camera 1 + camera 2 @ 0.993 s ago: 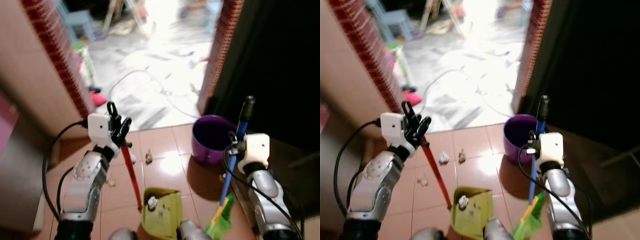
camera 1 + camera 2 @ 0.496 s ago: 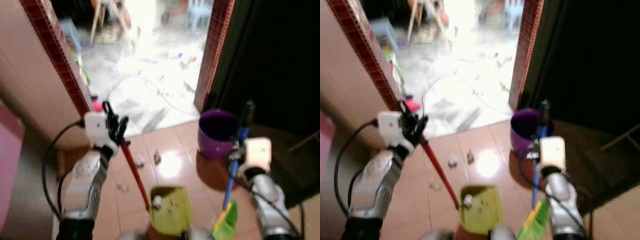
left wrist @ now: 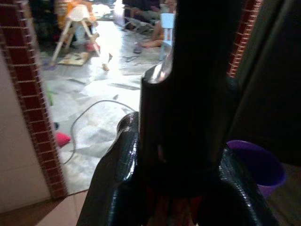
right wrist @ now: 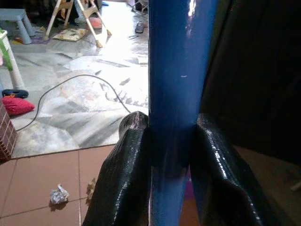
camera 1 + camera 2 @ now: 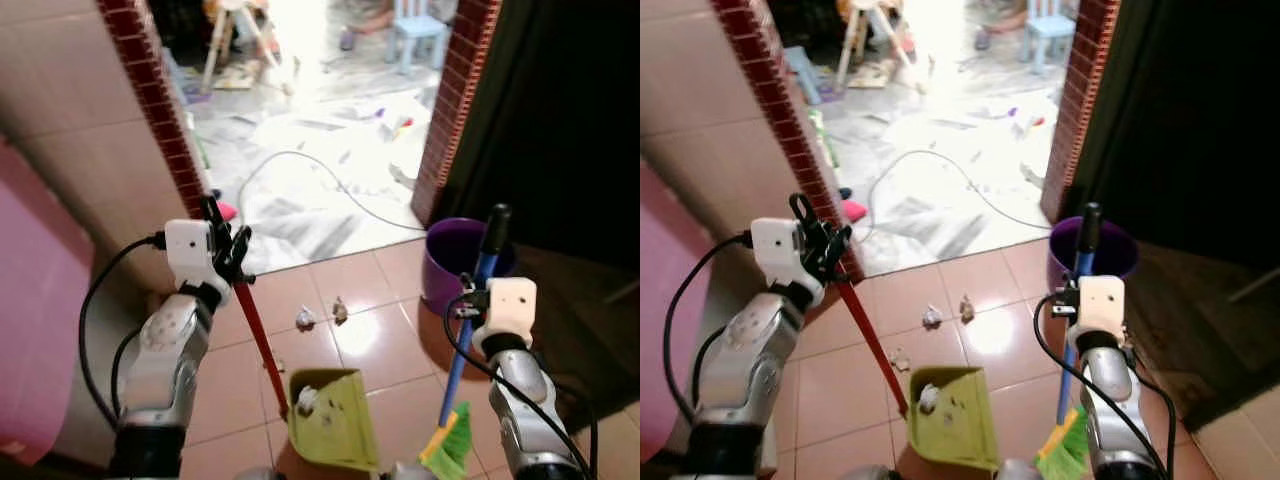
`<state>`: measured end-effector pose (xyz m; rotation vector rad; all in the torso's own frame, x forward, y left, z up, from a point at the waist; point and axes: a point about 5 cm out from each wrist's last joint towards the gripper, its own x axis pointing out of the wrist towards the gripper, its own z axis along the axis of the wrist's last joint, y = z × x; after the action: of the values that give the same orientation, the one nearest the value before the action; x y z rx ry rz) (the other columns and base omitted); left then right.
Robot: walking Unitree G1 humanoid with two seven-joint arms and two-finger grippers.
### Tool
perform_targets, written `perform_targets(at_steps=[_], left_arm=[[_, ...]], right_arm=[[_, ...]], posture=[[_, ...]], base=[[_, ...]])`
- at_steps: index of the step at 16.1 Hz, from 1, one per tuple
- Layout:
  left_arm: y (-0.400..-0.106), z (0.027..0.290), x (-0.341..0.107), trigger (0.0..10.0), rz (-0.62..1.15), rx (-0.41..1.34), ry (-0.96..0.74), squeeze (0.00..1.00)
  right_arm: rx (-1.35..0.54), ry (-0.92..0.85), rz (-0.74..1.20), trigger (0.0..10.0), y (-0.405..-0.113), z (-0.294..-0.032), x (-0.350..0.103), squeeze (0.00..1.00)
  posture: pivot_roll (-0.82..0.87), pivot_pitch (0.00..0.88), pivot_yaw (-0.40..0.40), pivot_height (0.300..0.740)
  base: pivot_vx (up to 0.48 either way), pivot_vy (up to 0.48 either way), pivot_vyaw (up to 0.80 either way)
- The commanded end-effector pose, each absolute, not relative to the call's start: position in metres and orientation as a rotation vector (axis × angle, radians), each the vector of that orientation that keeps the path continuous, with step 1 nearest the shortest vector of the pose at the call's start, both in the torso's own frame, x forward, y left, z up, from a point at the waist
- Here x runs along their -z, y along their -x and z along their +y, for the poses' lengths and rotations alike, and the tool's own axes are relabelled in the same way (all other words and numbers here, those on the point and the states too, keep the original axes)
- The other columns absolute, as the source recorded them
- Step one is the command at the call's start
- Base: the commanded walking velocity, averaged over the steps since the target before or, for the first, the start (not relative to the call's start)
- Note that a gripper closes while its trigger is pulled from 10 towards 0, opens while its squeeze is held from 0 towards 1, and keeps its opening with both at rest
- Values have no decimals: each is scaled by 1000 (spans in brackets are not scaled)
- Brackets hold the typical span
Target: Sweep floor
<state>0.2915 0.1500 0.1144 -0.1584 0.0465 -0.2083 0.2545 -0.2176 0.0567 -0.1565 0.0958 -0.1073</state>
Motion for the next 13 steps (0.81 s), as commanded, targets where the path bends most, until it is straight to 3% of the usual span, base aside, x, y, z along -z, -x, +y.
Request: perform_targets(at_steps=[1,3,11,13], left_arm=[[-299,157,-131,10000,-39,177,132,0],[-301,161,-132,10000,-48,184,129,0],[-307,149,-134,10000,-93,199,199,0],[-313,156,-144,10000,-129,157,216,0]], right_arm=[[154,170,89,10000,-252,-222,-57,0],[203,174,117,10000,-249,-227,-54,0],[182,154,90,10000,-249,-219,-57,0],[172,175,116,10000,-234,-225,-52,0]], posture=[[-153,0,86,740],[-146,0,78,740],[-190,0,110,740],[-197,0,108,740]], base=[[0,0,0],[0,0,-331],[0,0,-777],[0,0,0]])
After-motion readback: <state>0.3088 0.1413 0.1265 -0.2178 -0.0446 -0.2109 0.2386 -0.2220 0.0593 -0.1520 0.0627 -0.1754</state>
